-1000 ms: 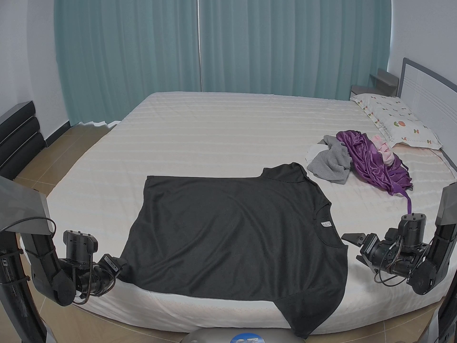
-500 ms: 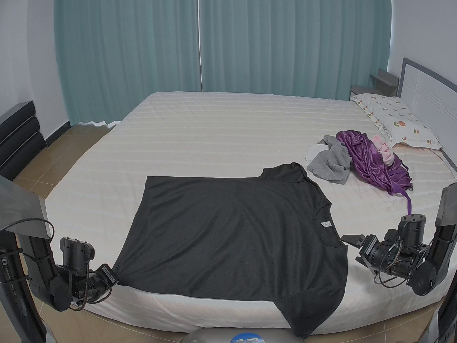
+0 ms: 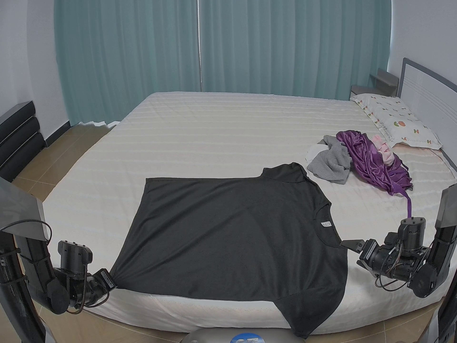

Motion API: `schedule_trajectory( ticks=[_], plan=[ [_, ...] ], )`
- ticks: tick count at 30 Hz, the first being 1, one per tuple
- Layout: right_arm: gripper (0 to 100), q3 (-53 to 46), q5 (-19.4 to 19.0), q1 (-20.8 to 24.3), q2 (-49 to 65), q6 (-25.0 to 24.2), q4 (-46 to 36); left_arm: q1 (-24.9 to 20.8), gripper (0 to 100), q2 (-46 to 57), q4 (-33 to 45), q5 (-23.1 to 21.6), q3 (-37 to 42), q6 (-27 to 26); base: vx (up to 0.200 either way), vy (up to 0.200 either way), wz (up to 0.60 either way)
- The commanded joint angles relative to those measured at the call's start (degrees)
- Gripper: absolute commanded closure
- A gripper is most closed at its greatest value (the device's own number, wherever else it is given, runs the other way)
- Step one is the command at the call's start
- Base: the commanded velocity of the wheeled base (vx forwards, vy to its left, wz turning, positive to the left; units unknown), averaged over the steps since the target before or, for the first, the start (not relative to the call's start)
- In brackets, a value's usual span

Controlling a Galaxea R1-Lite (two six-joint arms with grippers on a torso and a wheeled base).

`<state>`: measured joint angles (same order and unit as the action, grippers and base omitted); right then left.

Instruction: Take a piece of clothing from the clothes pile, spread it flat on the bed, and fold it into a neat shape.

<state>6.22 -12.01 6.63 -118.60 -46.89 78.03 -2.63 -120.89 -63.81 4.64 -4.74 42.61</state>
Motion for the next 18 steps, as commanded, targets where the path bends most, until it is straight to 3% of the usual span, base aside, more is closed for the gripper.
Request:
schedule_trajectory(
  ticks=[1,10,18],
  plan=[
    [0,-1.56,0.05,0.14,-2.6,3.47,0.1,0.17,100,0.13,-0.18,0.01,0.35,-0.24,0.0,0.0,0.0],
    [0,-1.03,-0.12,0.84,-7.78,5.22,0.89,0.17,100,-0.04,-0.27,-0.25,-0.09,0.02,0.0,0.0,0.0],
    [0,0.55,0.05,0.84,-14.46,5.22,8.01,0.17,100,-0.13,-0.27,-0.6,-0.18,0.2,0.0,0.0,0.0]
  ],
)
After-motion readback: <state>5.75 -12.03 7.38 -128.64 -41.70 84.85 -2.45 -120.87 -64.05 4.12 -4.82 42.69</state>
